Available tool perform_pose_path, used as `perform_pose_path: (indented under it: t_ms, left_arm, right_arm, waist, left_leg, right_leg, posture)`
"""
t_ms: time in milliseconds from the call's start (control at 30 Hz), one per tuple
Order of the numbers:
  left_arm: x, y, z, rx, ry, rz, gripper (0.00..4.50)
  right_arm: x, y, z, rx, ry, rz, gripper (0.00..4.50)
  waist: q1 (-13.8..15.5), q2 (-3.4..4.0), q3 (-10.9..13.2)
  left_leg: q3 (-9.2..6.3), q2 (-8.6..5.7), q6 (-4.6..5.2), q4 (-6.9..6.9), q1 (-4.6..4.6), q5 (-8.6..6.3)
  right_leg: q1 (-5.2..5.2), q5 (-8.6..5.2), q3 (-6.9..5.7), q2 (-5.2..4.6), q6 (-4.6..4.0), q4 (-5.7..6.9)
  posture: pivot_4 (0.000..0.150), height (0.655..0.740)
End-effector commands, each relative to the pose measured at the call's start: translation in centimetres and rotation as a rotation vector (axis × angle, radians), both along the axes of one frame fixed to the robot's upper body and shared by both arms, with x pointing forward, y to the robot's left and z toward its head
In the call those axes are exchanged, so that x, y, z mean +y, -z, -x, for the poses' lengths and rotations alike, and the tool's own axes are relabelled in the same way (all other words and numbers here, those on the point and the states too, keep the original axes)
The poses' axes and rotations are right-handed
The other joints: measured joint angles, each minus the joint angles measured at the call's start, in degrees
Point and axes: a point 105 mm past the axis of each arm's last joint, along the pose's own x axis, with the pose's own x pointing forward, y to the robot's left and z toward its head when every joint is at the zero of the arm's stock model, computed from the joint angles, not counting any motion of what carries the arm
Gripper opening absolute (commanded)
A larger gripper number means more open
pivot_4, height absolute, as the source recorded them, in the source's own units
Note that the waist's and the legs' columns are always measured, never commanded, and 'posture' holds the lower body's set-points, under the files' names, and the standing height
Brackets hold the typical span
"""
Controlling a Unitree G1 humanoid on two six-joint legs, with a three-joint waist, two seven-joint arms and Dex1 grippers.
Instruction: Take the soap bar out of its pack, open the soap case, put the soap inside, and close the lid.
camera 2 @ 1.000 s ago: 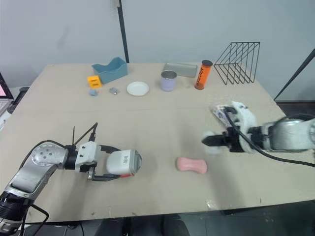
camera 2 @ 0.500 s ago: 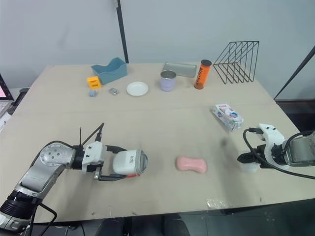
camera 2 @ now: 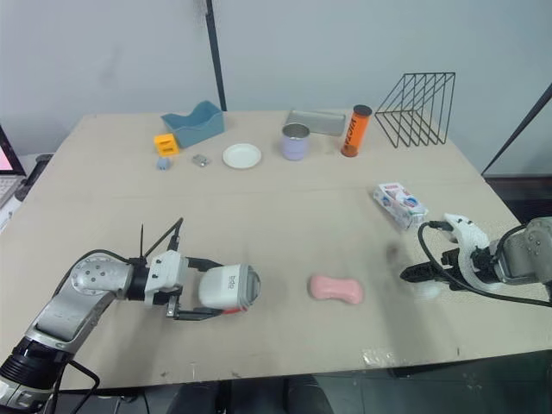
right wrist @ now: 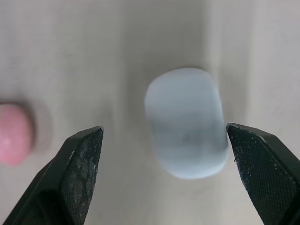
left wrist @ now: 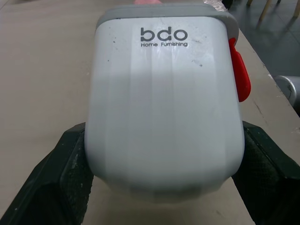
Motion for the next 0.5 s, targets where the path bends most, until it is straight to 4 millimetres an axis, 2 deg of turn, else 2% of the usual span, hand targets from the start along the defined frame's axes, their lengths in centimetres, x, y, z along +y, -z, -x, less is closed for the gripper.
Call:
perform_pose_path:
  t_ms: [33, 167, 200, 300, 400, 500]
  left_arm:
    - [-0.5, -0.7, -0.3, -0.045, 0.011, 0.004, 3.48]
    - [-0.7, -0.9, -0.6, -0.055, -0.005, 0.012, 3.48]
    - [-0.6, -1.0, -0.8, -0.059, -0.009, 0.011, 3.48]
    - [-0.3, -1.2, -1.1, -0.071, -0.025, 0.008, 3.48]
    - [0.0, -1.5, -1.2, -0.077, -0.037, 0.002, 3.48]
    - [0.8, -1.5, -1.5, -0.086, -0.064, -0.031, 3.48]
  right_arm:
    - [-0.4, -4.3, -0.8, -0.138, -0.015, 0.002, 4.40]
    - [0.5, -6.7, -1.3, -0.216, -0.095, -0.014, 4.40]
    - [0.6, -7.2, -1.8, -0.259, -0.129, 0.028, 4.40]
    - [4.6, -9.2, -2.7, -0.394, -0.329, -0.020, 4.40]
    - [9.2, -7.9, -2.4, -0.503, -0.644, 0.061, 4.40]
    - [12.9, -5.8, -0.1, -0.541, -0.879, -0.054, 4.40]
  waist:
    - [0.00, 0.01, 0.00]
    - [0.00, 0.00, 0.00]
    - [0.00, 0.00, 0.00]
    - [-0.03, 0.03, -0.01]
    - [-0.09, 0.02, -0.03]
    - [0.11, -0.11, -0.09]
  left_leg:
    - [-0.01, 0.00, 0.00, 0.01, 0.00, 0.00]
    - [0.00, 0.00, -0.02, 0.00, 0.00, -0.02]
    - [0.01, 0.01, -0.02, -0.01, 0.00, -0.03]
    - [0.03, 0.00, -0.02, 0.00, 0.00, -0.03]
    - [0.03, 0.03, -0.02, 0.00, 0.01, -0.03]
    - [-0.13, 0.11, -0.04, -0.02, 0.01, -0.04]
  right_leg:
    - [0.00, 0.00, -0.01, 0.00, 0.00, 0.00]
    - [-0.02, -0.04, -0.01, 0.00, -0.02, 0.00]
    - [-0.03, -0.04, -0.01, 0.00, -0.03, 0.00]
    - [-0.05, -0.03, 0.00, 0.00, -0.05, 0.00]
    - [-0.05, 0.00, 0.00, 0.13, -0.06, 0.01]
    - [0.02, -0.03, -0.10, 0.28, 0.01, 0.02]
  posture:
    - [0.150, 0.7393]
    - [0.150, 0.7393]
    - [0.150, 0.7393]
    - [0.150, 0.7393]
    - [0.150, 0.7393]
    - [0.150, 0.7393]
